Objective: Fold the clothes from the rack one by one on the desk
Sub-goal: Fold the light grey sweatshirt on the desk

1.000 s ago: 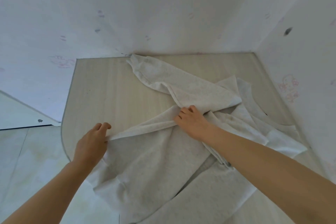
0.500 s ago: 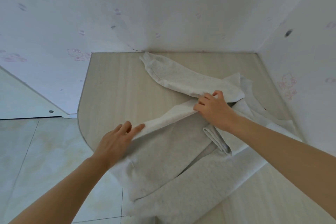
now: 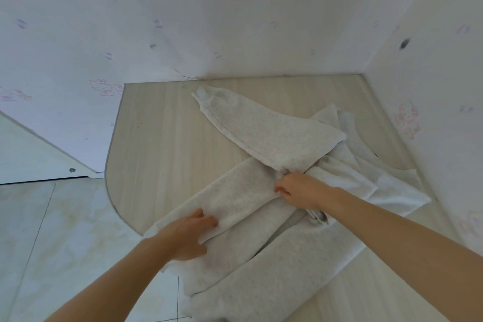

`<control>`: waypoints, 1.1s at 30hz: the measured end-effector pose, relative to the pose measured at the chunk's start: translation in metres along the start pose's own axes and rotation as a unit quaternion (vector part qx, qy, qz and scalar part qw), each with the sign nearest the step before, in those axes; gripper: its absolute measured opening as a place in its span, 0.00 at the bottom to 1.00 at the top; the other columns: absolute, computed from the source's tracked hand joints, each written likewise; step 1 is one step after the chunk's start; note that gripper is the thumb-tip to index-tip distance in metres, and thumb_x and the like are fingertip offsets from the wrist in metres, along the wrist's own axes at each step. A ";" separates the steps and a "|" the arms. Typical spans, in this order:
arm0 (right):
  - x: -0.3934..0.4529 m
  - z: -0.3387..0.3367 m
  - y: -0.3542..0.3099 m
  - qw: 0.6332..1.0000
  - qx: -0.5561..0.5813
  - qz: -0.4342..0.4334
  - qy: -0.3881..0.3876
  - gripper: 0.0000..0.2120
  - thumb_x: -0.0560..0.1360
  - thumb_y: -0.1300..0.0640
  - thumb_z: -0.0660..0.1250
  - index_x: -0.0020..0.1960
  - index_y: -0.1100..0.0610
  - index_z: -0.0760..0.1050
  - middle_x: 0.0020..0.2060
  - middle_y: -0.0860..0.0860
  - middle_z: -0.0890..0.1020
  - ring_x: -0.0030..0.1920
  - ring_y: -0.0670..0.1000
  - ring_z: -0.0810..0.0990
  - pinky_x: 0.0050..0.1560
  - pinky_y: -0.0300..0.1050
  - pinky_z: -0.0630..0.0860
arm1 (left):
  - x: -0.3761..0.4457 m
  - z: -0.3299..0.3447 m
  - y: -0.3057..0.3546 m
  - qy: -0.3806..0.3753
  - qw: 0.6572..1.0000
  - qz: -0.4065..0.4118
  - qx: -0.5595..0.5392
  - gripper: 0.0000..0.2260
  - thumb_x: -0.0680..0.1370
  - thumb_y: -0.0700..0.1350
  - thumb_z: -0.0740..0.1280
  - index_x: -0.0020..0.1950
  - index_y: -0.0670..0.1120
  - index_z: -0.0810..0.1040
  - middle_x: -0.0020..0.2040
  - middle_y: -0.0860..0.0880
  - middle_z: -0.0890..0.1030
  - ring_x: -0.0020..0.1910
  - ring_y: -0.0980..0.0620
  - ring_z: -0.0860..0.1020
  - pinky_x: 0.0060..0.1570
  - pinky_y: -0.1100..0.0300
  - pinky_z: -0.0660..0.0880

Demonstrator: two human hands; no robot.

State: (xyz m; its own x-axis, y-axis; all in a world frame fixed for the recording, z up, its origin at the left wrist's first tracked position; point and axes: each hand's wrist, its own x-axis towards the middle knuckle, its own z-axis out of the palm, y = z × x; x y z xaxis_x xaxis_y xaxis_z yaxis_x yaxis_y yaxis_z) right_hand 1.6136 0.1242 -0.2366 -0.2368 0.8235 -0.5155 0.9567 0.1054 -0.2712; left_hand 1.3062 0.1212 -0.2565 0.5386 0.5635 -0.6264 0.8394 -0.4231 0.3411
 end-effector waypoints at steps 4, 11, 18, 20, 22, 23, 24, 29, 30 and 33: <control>0.005 -0.032 0.011 0.984 0.126 0.001 0.126 0.11 0.80 0.58 0.58 0.56 0.55 0.78 0.43 0.48 0.82 0.39 0.46 0.79 0.43 0.39 0.75 | 0.036 -0.031 0.023 0.089 0.981 -0.027 -0.173 0.12 0.78 0.42 0.63 0.60 0.51 0.78 0.50 0.54 0.73 0.46 0.56 0.73 0.48 0.66 0.68; 0.050 -0.083 0.074 0.948 0.143 0.126 0.254 0.11 0.79 0.60 0.59 0.59 0.59 0.75 0.53 0.53 0.79 0.50 0.50 0.77 0.54 0.43 0.73 | 0.108 -0.075 0.074 0.094 0.772 -0.111 -0.619 0.08 0.80 0.43 0.65 0.56 0.41 0.78 0.52 0.44 0.82 0.49 0.49 0.82 0.51 0.57 0.79; 0.092 -0.102 0.133 0.938 0.191 0.257 0.132 0.28 0.79 0.48 0.61 0.74 0.59 0.60 0.69 0.58 0.70 0.68 0.59 0.70 0.66 0.49 0.66 | 0.152 -0.079 0.108 0.046 0.596 -0.143 -0.789 0.12 0.78 0.43 0.69 0.58 0.39 0.76 0.55 0.42 0.82 0.54 0.44 0.81 0.59 0.51 0.77; 0.095 -0.101 0.139 0.935 0.223 0.255 0.106 0.27 0.79 0.48 0.62 0.74 0.58 0.61 0.67 0.57 0.73 0.66 0.57 0.72 0.65 0.48 0.67 | 0.158 -0.079 0.113 0.062 0.595 -0.134 -0.790 0.15 0.78 0.41 0.69 0.62 0.38 0.75 0.56 0.43 0.82 0.55 0.44 0.81 0.59 0.50 0.77; 0.092 -0.103 0.143 0.943 0.212 0.238 0.095 0.22 0.80 0.50 0.62 0.70 0.58 0.68 0.63 0.55 0.76 0.64 0.56 0.74 0.63 0.46 0.69 | 0.158 -0.084 0.117 0.083 0.601 -0.115 -0.787 0.13 0.78 0.39 0.68 0.62 0.40 0.75 0.57 0.44 0.82 0.54 0.44 0.82 0.57 0.50 0.78; 0.088 -0.105 0.146 0.947 0.207 0.227 0.098 0.18 0.80 0.52 0.62 0.66 0.58 0.73 0.61 0.55 0.78 0.61 0.54 0.76 0.60 0.43 0.70 | 0.157 -0.089 0.120 0.089 0.598 -0.101 -0.790 0.11 0.78 0.38 0.67 0.60 0.42 0.76 0.56 0.44 0.82 0.53 0.44 0.82 0.55 0.49 0.79; 0.082 -0.108 0.149 0.947 0.213 0.216 0.103 0.15 0.80 0.53 0.62 0.63 0.59 0.76 0.57 0.54 0.80 0.57 0.52 0.77 0.56 0.41 0.70 | 0.155 -0.094 0.125 0.090 0.597 -0.087 -0.792 0.08 0.78 0.37 0.66 0.58 0.43 0.77 0.54 0.45 0.83 0.52 0.44 0.83 0.54 0.48 0.80; 0.037 -0.124 0.153 0.904 0.322 0.206 0.192 0.08 0.79 0.59 0.60 0.44 0.58 0.76 0.40 0.52 0.75 0.42 0.49 0.72 0.39 0.40 0.65 | 0.135 -0.114 0.151 0.085 0.605 -0.030 -0.791 0.08 0.78 0.38 0.67 0.57 0.42 0.79 0.47 0.46 0.85 0.46 0.45 0.84 0.49 0.48 0.80; 0.031 -0.126 0.153 0.893 0.344 0.208 0.204 0.07 0.78 0.60 0.60 0.42 0.58 0.73 0.37 0.52 0.72 0.40 0.50 0.69 0.36 0.41 0.62 | 0.132 -0.115 0.153 0.085 0.610 -0.025 -0.787 0.08 0.78 0.38 0.67 0.57 0.42 0.79 0.47 0.46 0.85 0.46 0.45 0.84 0.49 0.48 0.80; -0.006 -0.126 0.154 0.871 0.382 0.219 0.218 0.07 0.77 0.59 0.61 0.41 0.58 0.70 0.33 0.51 0.67 0.35 0.49 0.65 0.34 0.41 0.58 | 0.117 -0.110 0.171 0.080 0.659 -0.015 -0.748 0.09 0.79 0.44 0.67 0.57 0.42 0.80 0.51 0.46 0.85 0.49 0.47 0.84 0.51 0.52 0.80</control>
State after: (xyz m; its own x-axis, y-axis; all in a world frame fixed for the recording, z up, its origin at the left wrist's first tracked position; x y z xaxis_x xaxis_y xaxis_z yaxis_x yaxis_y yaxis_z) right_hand 1.7833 0.2059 -0.1728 0.3682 0.8423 -0.3936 0.5080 -0.5368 -0.6736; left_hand 1.5207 0.1933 -0.1945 0.4214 0.6735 -0.6073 -0.0825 0.6954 0.7139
